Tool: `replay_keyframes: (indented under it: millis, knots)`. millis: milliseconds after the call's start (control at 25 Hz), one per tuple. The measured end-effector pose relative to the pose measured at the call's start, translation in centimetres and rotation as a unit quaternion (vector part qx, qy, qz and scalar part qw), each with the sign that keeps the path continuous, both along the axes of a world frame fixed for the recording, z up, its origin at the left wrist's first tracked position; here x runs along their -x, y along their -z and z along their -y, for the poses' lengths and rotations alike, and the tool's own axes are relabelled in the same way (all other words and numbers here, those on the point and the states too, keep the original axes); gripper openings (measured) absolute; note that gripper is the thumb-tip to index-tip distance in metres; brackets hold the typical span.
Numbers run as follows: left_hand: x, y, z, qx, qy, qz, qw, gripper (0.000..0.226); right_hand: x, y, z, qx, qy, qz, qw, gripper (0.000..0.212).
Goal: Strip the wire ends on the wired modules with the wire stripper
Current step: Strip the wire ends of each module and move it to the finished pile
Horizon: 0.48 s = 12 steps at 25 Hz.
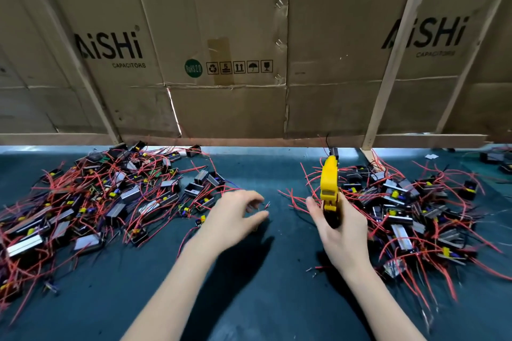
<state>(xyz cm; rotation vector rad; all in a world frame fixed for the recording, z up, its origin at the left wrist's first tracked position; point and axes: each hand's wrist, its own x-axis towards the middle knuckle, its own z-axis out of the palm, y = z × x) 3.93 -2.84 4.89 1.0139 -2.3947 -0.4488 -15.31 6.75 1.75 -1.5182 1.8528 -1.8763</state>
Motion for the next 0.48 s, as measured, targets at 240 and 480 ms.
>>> replay_keyframes:
  millis: [240,480]
  knots:
    - [0.5,3.5,0.0,-0.047,-0.066,-0.136,0.987,0.01,0.5,0.0,-0.5,0.139,-0.026,-0.023,0.99,0.032]
    - [-0.4,4.3,-0.3,-0.028,-0.054,-0.202,0.978,0.012,2.6,0.4,0.6,-0.054,0.264,-0.318,0.909,0.048]
